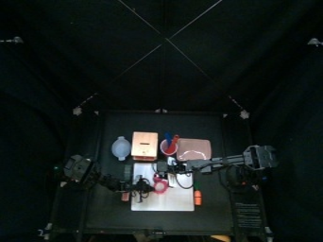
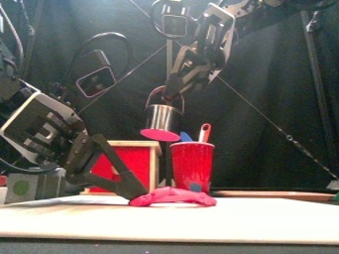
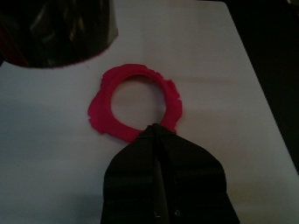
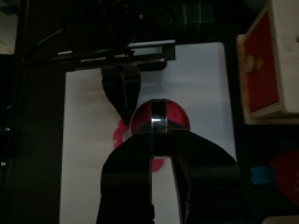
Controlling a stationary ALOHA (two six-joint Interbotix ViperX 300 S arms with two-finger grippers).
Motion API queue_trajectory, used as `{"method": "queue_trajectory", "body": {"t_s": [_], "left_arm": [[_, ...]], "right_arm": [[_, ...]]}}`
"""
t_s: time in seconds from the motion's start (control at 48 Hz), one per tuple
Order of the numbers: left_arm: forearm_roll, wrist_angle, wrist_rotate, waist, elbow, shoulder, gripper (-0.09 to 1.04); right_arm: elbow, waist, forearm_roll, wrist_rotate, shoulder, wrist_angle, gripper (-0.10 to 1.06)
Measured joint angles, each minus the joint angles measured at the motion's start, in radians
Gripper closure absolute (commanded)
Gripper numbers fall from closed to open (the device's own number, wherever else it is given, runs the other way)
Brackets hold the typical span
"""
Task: Get the cutter from the drawer then cut the dough then place the extra dough in the bowl
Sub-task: Place the extra dough in the bowl
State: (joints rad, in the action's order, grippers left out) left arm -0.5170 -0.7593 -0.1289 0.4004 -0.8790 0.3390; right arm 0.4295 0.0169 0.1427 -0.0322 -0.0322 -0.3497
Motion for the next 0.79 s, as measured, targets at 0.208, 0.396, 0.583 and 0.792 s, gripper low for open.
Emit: {"method": "queue_trajectory", "body": {"t_s": [0.208, 0.396, 0.583, 0.792], "left_arm": [[-0.002, 0.014, 0.000, -0.002, 0.002, -0.005, 0.57], [-0.002, 0.025, -0.008, -0.002, -0.009, -0.028, 0.57], [-0.002, 0.029, -0.038, -0.008, -0.028, -0.069, 0.57], [-0.002, 0.029, -0.069, -0.023, -0.032, -0.103, 0.57]], "right_arm": [[0.044, -0.002, 0.009, 0.008, -0.037, 0.000, 0.59], [0.124, 0.000, 0.034, 0.035, -0.066, -0.032, 0.59], [0.199, 0.003, 0.055, 0.067, -0.098, -0.118, 0.58], [0.258, 0.009, 0.061, 0.071, -0.100, -0.115, 0.54]]}}
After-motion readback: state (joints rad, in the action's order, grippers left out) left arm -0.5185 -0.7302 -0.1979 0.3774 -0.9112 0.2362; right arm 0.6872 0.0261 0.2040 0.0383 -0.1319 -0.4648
